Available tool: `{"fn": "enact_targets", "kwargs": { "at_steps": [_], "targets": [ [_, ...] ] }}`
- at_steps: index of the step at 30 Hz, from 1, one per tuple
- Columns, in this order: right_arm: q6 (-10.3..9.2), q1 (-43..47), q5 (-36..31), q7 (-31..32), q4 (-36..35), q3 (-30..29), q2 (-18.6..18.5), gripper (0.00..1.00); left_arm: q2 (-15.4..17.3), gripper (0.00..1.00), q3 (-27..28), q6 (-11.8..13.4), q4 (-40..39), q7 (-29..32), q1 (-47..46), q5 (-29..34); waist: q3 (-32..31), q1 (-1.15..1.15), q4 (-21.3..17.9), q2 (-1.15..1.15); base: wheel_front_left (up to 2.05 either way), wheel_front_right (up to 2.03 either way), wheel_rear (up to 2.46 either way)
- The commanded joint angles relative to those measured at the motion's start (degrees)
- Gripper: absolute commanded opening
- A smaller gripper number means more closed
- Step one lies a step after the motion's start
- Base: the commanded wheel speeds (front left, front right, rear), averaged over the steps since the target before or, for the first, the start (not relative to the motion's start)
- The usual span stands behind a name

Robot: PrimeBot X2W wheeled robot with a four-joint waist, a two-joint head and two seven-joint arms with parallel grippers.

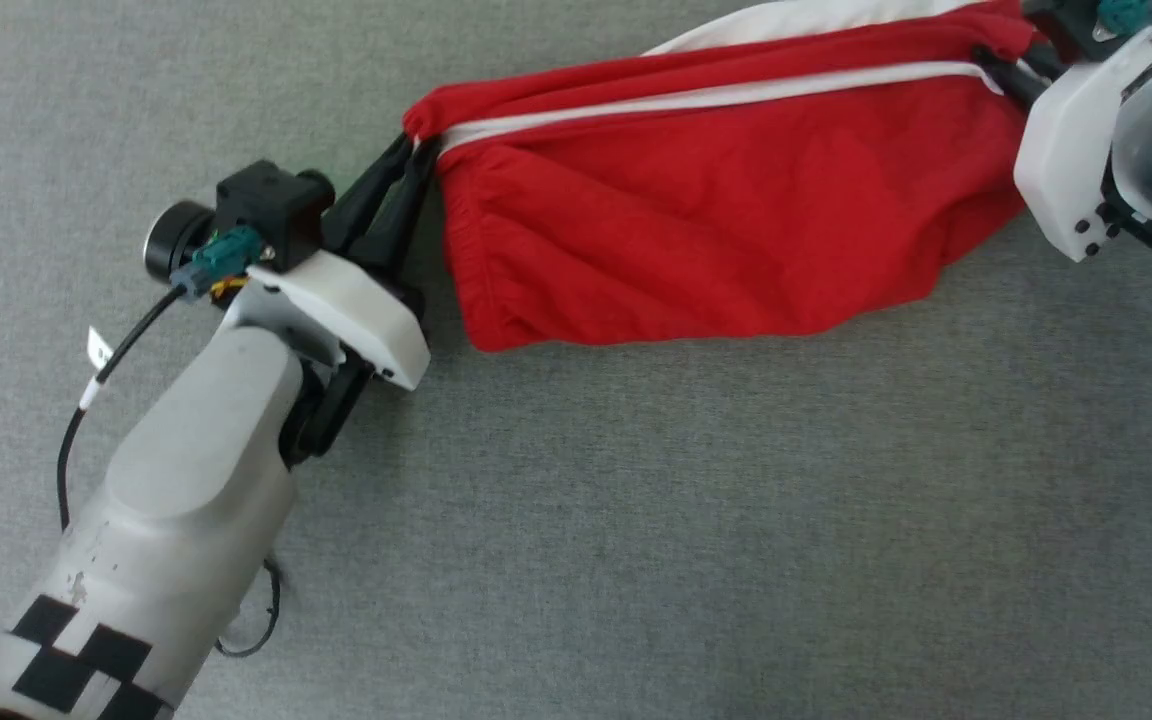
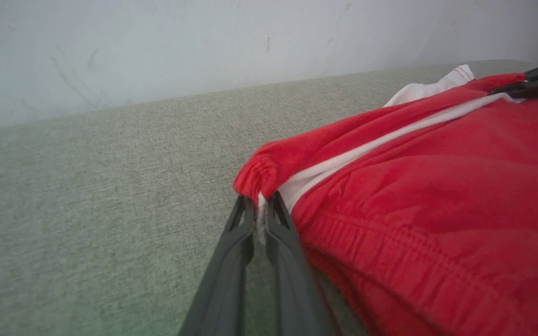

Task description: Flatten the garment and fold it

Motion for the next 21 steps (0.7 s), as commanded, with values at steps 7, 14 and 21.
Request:
{"fn": "enact_targets", "kwargs": {
  "at_steps": [7,14,21],
  "targets": [
    [-0.16,-1.68,5.91,-3.36,4.44,4.94,0.20,0.49,-0.81,0.22,-0.85,-1.05,3.01,-0.01,0.45,2.07,-1.12,-0.01,1.70,-0.01,0.00,0.00,0.00],
    [-0.16,-0.59,9.32,-10.07,4.37,7.76,-1.95,1.00,1.04,1.00,-0.50,-0.34,-0.41,-0.01,1.37,5.04,-7.97,-0.01,1.12,-0.01,0.00,0.00,0.00],
    [-0.16,2.02,11.72,-13.29,1.92,9.43,-5.10,1.00,3.49,1.00,-1.30,-1.45,-6.25,8.09,2.06,2.60,-14.70,-0.01,0.95,-0.01,0.00,0.00,0.00]
  ]
}}
